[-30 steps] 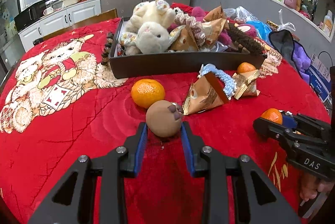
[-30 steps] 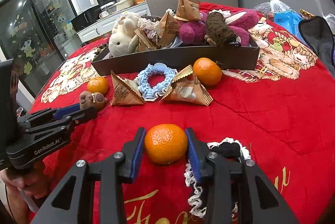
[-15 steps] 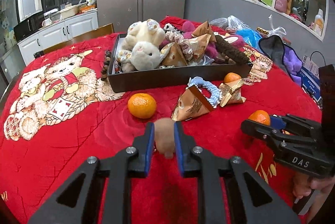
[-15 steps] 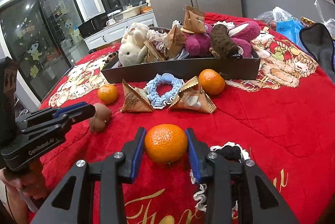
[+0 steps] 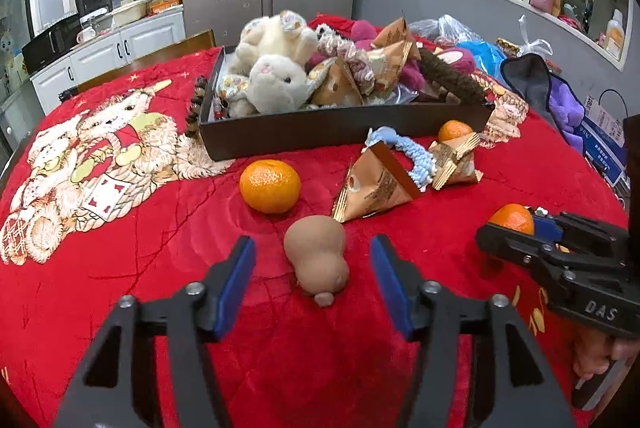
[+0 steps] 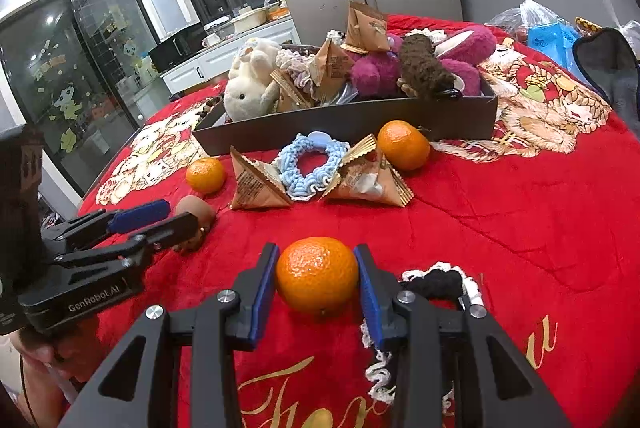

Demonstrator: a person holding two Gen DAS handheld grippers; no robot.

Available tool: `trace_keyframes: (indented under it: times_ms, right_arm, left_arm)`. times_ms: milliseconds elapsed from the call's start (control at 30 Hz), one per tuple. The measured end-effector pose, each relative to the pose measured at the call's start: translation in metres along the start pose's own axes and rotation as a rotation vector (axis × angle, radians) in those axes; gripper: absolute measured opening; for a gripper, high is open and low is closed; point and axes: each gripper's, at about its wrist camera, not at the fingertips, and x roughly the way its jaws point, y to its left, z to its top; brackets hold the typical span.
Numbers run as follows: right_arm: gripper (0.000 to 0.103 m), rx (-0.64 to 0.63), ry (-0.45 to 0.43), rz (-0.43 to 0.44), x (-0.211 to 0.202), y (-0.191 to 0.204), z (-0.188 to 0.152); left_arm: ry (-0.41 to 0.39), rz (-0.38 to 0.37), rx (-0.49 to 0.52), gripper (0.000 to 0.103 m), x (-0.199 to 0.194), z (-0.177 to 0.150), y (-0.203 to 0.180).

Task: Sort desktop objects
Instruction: 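Lift the gourd toy with the left tool while the right tool lifts the orange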

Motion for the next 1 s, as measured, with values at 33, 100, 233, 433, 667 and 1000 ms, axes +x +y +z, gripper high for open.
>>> trace_keyframes:
  times_ms: [33,100,233,433,667,1000]
  right_arm:
    - [0.039,-0.003,0.001,0.001,0.0,0.001,0.0]
    - [0.039,-0.01,0.003,0.003,0.0,0.002,0.0]
    - [0.039,-0.016,0.01,0.006,0.001,0.003,0.0]
    - [0.039,-0.024,0.016,0.012,0.002,0.005,-0.001]
    - [0.039,-0.027,0.01,0.013,0.002,0.006,-0.001]
    - [0.039,-0.077,-0.042,-0.032,-0.01,0.016,-0.002]
  left_arm:
    - [0.012,-0.004,-0.003,0.066,0.003,0.0,0.001]
    - [0.039,-0.01,-0.013,0.066,0.011,-0.001,0.003]
    - [0.063,0.003,-0.024,0.065,0.019,-0.001,0.006]
    - [0.063,0.015,-0.008,0.032,0.019,-0.002,0.005]
    - [0.056,0.024,-0.016,0.032,0.014,-0.003,0.005]
    - [0.009,0.02,-0.016,0.032,-0.002,-0.001,0.001]
